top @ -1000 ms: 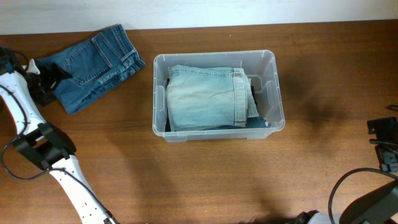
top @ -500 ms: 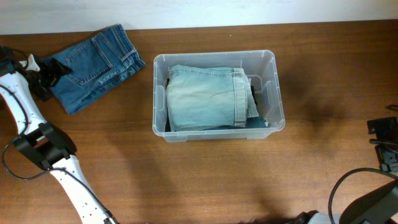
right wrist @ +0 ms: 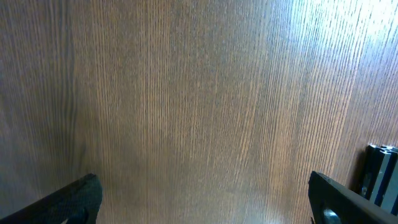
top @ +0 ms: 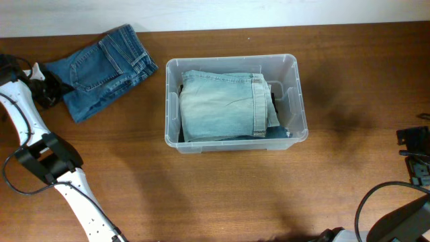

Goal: Pack container
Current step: 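Grasp the dark-blue jeans with the left gripper, then lift the dark-blue jeans and swing them over the container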

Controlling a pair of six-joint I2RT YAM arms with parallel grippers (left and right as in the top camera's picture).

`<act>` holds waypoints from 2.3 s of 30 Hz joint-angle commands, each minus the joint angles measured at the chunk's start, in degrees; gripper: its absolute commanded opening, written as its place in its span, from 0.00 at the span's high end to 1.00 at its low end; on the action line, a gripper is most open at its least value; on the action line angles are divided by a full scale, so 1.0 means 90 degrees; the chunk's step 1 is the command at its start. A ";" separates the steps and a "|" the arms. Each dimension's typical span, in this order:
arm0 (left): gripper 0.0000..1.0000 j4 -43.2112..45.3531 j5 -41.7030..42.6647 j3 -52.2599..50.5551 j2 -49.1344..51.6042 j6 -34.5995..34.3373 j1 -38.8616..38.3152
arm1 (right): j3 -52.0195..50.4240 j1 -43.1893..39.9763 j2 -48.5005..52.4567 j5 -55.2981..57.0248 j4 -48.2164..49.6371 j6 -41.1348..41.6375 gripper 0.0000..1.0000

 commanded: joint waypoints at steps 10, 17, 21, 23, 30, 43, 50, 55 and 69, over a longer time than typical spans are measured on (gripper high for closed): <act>0.99 -0.0617 0.0950 0.0894 -0.0306 0.0036 0.0032 | -0.0012 -0.0034 -0.0061 0.0083 -0.0002 0.0049 0.02; 0.99 -0.0741 0.1406 0.0894 -0.1775 0.0032 -0.0126 | -0.0012 -0.0034 -0.0061 0.0083 -0.0002 0.0049 0.02; 0.99 -0.0848 0.1447 0.0894 -0.2744 0.0036 -0.0379 | -0.0012 -0.0034 -0.0061 0.0083 -0.0002 0.0049 0.02; 0.99 -0.0855 0.1445 0.0894 -0.3257 0.0036 -0.0580 | -0.0012 -0.0034 -0.0058 0.0083 -0.0002 0.0049 0.02; 0.99 -0.0838 0.1445 0.0894 -0.4614 0.0022 -0.1450 | -0.0012 -0.0034 -0.0058 0.0083 -0.0002 0.0049 0.02; 0.99 -0.0828 0.1440 0.0862 -0.5391 0.0015 -0.4119 | -0.0012 -0.0034 -0.0058 0.0083 -0.0002 0.0049 0.02; 0.99 -0.0590 0.1103 0.0857 -0.5389 0.0017 -0.5408 | -0.0012 -0.0034 -0.0061 0.0083 -0.0002 0.0049 0.02; 0.99 -0.0571 0.0214 0.0818 -0.5370 0.0017 -0.6232 | -0.0012 -0.0034 -0.0061 0.0083 -0.0002 0.0049 0.02; 0.99 0.0678 -0.0682 -0.1090 -0.5302 -0.0017 -0.7351 | -0.0012 -0.0034 -0.0061 0.0083 -0.0002 0.0049 0.02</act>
